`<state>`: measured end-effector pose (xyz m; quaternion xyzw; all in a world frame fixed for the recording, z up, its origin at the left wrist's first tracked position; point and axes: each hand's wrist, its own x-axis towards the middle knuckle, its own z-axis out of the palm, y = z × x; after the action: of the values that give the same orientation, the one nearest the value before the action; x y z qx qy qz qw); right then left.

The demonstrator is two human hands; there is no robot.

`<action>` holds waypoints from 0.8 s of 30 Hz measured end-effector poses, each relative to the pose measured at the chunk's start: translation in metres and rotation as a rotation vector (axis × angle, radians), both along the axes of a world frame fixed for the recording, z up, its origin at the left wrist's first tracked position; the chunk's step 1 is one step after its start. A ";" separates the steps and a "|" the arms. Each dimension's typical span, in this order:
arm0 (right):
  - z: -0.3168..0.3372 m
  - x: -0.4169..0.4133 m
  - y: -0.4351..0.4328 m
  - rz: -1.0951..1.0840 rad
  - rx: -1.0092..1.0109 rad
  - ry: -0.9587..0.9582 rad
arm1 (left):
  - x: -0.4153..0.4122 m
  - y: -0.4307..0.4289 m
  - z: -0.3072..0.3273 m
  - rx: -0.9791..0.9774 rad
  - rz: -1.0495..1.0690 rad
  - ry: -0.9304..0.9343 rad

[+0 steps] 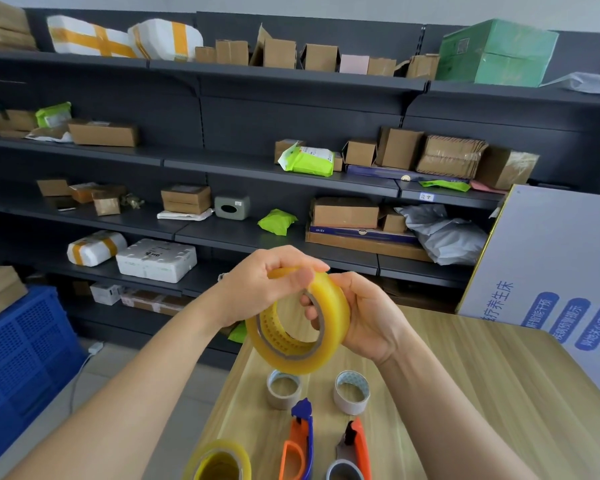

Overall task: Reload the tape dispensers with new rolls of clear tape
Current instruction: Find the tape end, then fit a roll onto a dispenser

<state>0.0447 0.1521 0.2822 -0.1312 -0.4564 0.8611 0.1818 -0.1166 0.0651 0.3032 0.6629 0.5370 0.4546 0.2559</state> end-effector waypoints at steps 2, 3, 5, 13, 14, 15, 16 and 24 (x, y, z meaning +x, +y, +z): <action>-0.002 0.001 0.001 -0.008 0.048 -0.009 | -0.001 0.000 -0.004 0.051 0.008 -0.035; -0.003 0.001 0.002 -0.013 0.081 -0.016 | -0.001 0.001 -0.006 0.067 0.020 -0.077; -0.003 0.004 0.002 -0.026 0.142 -0.022 | 0.001 0.001 -0.011 0.098 0.048 -0.168; -0.001 0.005 -0.002 -0.015 0.256 0.073 | -0.004 0.000 -0.019 0.211 0.181 -0.335; -0.001 0.004 -0.003 -0.016 0.274 0.072 | -0.003 0.000 -0.019 0.232 0.216 -0.327; 0.000 0.004 -0.004 -0.023 0.282 0.066 | -0.003 0.000 -0.019 0.253 0.246 -0.310; 0.002 0.004 -0.004 -0.032 0.281 0.060 | -0.003 0.000 -0.020 0.271 0.275 -0.290; 0.008 0.002 -0.009 -0.073 0.149 0.011 | -0.011 -0.008 -0.021 0.180 0.246 -0.156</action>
<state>0.0465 0.1431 0.2904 -0.1291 -0.5130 0.8182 0.2251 -0.1274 0.0572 0.2818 0.5752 0.5498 0.5787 0.1790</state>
